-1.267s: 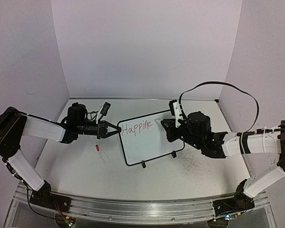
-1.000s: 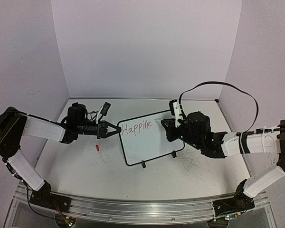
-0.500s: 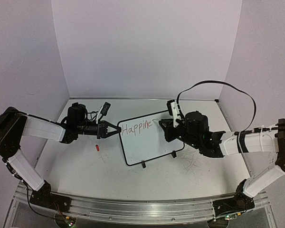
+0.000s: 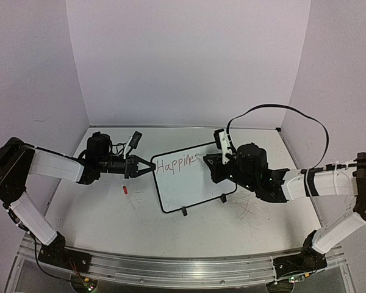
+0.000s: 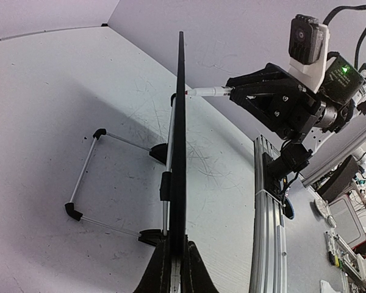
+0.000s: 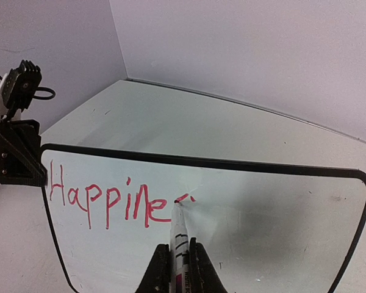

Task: Write a sentence on the whiteboard

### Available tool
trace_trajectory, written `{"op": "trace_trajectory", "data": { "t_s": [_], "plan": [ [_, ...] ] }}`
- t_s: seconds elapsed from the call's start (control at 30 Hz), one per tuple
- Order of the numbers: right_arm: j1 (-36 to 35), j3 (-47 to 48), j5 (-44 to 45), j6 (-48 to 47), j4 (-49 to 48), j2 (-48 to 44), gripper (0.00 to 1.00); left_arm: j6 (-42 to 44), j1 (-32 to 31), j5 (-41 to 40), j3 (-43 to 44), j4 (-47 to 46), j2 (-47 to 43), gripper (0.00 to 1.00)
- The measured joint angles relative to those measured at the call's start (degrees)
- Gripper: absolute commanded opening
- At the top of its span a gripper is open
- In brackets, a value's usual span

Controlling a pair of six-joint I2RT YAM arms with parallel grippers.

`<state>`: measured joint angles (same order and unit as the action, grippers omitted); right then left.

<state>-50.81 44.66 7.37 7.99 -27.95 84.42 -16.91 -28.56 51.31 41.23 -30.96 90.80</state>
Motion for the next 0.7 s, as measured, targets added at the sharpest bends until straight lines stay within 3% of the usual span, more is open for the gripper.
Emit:
{"op": "trace_trajectory", "data": {
  "t_s": [0.7],
  "plan": [
    [-0.13, -1.54, 1.85, 0.56, 2.11, -1.41, 0.00, 0.00, 0.00, 0.00, 0.00, 0.01, 0.00, 0.00]
  ]
}}
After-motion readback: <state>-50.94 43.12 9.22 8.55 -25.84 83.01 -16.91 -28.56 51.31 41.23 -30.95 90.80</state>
